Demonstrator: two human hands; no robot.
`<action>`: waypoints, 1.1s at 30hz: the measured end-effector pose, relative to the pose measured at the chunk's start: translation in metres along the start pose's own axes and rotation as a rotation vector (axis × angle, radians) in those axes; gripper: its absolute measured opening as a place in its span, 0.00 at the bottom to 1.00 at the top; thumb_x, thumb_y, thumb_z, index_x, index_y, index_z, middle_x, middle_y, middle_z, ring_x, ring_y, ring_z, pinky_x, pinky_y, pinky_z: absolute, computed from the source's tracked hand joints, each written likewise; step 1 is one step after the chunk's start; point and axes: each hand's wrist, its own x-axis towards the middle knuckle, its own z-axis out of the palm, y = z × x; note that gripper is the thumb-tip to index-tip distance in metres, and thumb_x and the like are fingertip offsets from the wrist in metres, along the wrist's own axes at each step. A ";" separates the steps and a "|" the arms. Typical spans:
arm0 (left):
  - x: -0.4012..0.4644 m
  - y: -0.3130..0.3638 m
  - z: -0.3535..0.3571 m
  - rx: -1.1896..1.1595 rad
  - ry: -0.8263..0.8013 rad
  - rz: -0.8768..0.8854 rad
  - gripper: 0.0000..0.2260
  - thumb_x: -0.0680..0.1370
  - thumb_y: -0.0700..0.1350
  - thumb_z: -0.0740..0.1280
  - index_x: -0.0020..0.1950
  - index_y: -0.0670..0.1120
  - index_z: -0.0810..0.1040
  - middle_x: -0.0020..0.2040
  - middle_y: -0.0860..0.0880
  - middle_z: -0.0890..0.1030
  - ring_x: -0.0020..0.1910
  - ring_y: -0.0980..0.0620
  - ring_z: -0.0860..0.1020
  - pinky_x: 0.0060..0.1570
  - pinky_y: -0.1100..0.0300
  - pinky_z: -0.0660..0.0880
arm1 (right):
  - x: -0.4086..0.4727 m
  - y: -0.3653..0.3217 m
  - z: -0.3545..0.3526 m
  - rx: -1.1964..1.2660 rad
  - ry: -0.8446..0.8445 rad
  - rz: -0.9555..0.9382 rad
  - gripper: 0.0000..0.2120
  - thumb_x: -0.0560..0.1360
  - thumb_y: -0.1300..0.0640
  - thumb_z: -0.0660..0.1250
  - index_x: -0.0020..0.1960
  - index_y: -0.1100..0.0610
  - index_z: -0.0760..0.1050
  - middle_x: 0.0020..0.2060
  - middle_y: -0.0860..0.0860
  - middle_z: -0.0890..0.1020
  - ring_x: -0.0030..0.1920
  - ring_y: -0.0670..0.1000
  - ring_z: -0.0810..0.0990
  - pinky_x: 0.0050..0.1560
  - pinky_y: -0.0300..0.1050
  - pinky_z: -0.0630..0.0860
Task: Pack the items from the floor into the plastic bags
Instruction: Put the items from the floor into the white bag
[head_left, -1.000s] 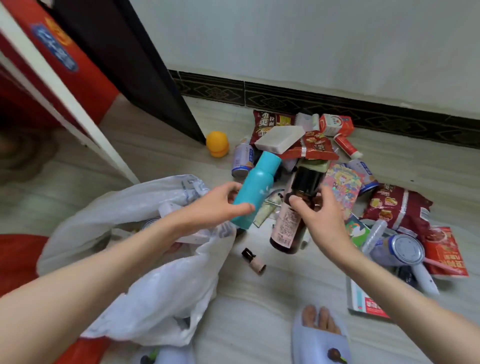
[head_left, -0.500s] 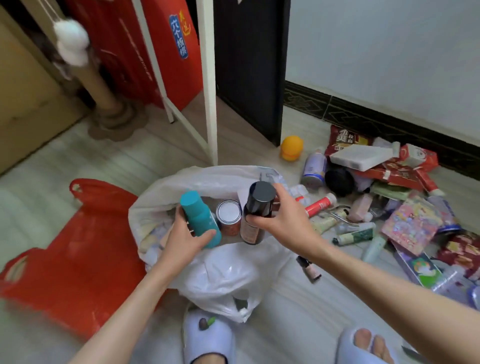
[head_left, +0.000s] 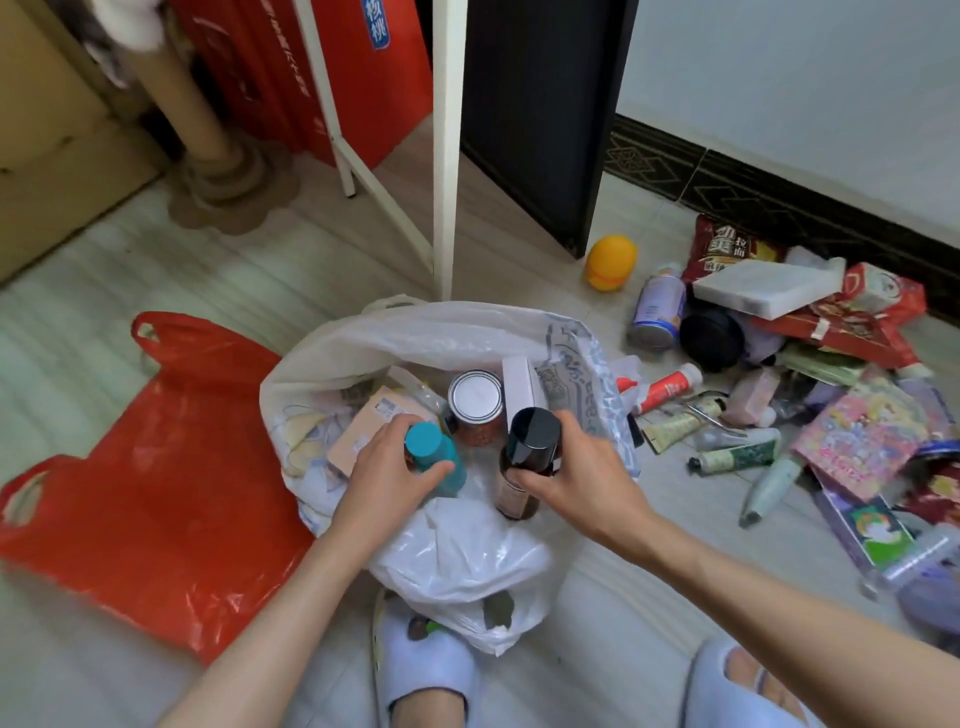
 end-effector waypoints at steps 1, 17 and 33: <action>0.001 0.000 0.001 0.029 -0.009 0.008 0.18 0.69 0.47 0.73 0.55 0.46 0.73 0.50 0.49 0.76 0.48 0.52 0.72 0.45 0.62 0.64 | 0.002 0.000 0.003 0.005 0.015 -0.004 0.20 0.69 0.49 0.70 0.54 0.55 0.67 0.49 0.55 0.80 0.50 0.58 0.77 0.41 0.46 0.69; 0.006 0.007 0.015 0.070 -0.110 0.061 0.21 0.75 0.42 0.66 0.67 0.49 0.67 0.64 0.49 0.72 0.62 0.51 0.70 0.60 0.59 0.66 | 0.012 0.001 0.035 0.076 0.041 -0.012 0.22 0.70 0.55 0.70 0.62 0.52 0.71 0.56 0.51 0.75 0.55 0.52 0.75 0.55 0.46 0.73; -0.036 0.092 0.009 0.317 -0.031 0.653 0.22 0.74 0.54 0.58 0.66 0.46 0.67 0.67 0.44 0.70 0.67 0.44 0.69 0.64 0.49 0.69 | -0.065 0.038 -0.073 -0.272 0.023 -0.213 0.27 0.76 0.50 0.63 0.72 0.52 0.58 0.67 0.49 0.68 0.66 0.52 0.68 0.61 0.46 0.67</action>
